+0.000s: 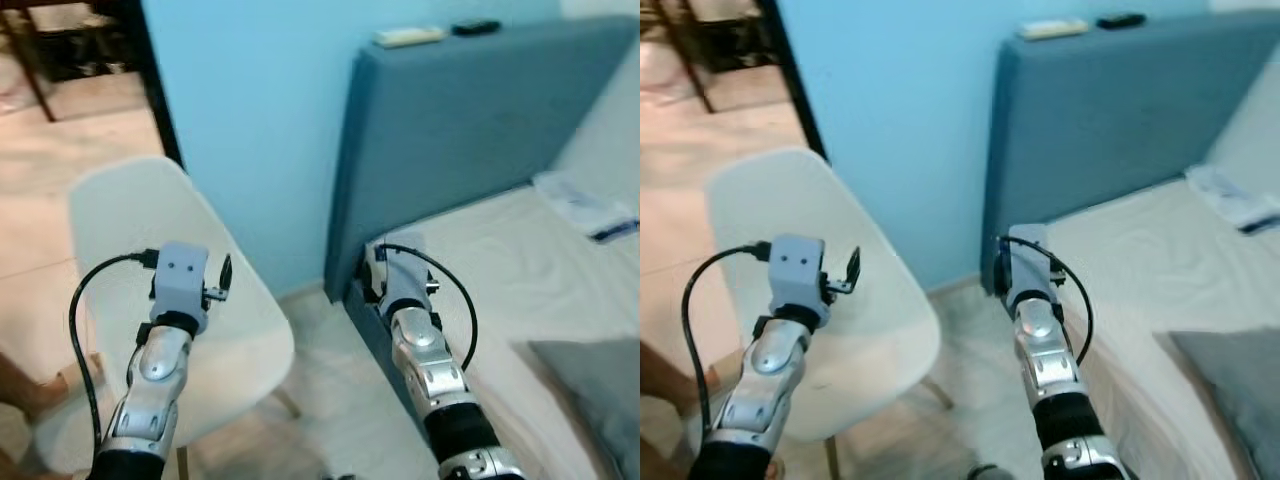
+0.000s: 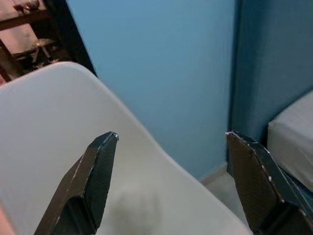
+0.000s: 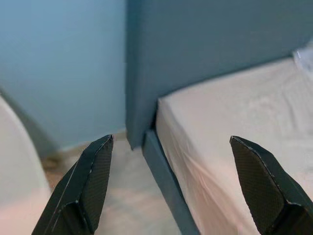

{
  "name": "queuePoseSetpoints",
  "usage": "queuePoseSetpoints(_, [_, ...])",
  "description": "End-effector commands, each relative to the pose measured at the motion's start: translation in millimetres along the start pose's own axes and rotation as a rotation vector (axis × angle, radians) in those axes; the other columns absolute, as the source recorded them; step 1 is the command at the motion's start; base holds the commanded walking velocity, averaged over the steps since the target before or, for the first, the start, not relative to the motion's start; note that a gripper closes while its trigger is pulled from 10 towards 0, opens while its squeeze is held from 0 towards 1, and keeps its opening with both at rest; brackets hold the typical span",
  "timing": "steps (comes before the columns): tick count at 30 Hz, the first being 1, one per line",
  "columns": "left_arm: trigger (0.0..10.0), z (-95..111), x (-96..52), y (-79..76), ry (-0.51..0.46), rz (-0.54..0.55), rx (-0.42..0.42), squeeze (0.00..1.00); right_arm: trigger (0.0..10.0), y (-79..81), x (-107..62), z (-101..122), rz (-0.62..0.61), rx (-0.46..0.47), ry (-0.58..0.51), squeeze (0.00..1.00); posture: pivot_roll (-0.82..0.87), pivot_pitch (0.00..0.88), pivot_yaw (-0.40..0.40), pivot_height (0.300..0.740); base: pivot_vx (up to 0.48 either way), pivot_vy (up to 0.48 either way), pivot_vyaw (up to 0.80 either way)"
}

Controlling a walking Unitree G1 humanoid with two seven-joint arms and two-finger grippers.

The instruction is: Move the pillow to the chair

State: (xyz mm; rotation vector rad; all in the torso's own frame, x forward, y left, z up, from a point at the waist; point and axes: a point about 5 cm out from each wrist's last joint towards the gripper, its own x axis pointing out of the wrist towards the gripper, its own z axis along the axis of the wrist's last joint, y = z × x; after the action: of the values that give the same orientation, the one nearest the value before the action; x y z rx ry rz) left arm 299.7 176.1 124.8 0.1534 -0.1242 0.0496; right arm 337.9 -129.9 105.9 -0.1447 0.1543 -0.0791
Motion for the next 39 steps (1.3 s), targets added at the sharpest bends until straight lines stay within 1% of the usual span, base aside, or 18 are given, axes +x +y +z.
queuePoseSetpoints(1, [10.0,-2.0,0.5,-1.6,0.019,0.006,-0.012,0.0,10.0,-1.2,-0.8,-3.1,0.001,-0.018,0.009,0.0,0.05,0.12,-0.004,0.731,0.0,0.0,-0.8])
queuePoseSetpoints(10, [10.0,1.1,-1.0,-0.7,0.025,0.014,-0.006,0.0,10.0,3.9,-0.5,-1.3,0.029,-0.012,0.012,0.0,0.05,0.125,-0.018,0.731,0.0,0.0,-0.8])
queuePoseSetpoints(19, [10.0,2.2,-3.2,-1.8,0.035,-0.005,0.024,0.0,10.0,2.8,-1.8,-1.6,0.029,0.008,0.019,0.0,0.05,0.138,-0.023,0.731,0.0,0.0,-0.8])
queuePoseSetpoints(27, [10.0,2.7,-4.9,-1.4,0.041,0.01,0.007,0.0,10.0,1.7,-2.8,-1.7,0.033,0.0,0.022,0.0,0.04,0.144,-0.022,0.731,0.0,0.0,-0.8])
queuePoseSetpoints(31, [10.0,4.3,-5.1,-2.9,0.038,0.002,-0.003,0.0,10.0,-1.3,-3.5,-1.3,0.025,0.001,0.014,0.0,0.04,0.147,-0.026,0.731,0.0,0.0,-0.8])
queuePoseSetpoints(39, [10.0,6.1,-5.8,-5.8,0.034,-0.019,-0.005,0.0,10.0,-1.6,-4.4,-0.2,0.027,-0.005,0.011,0.0,0.03,0.153,-0.028,0.731,0.0,0.0,-0.8])
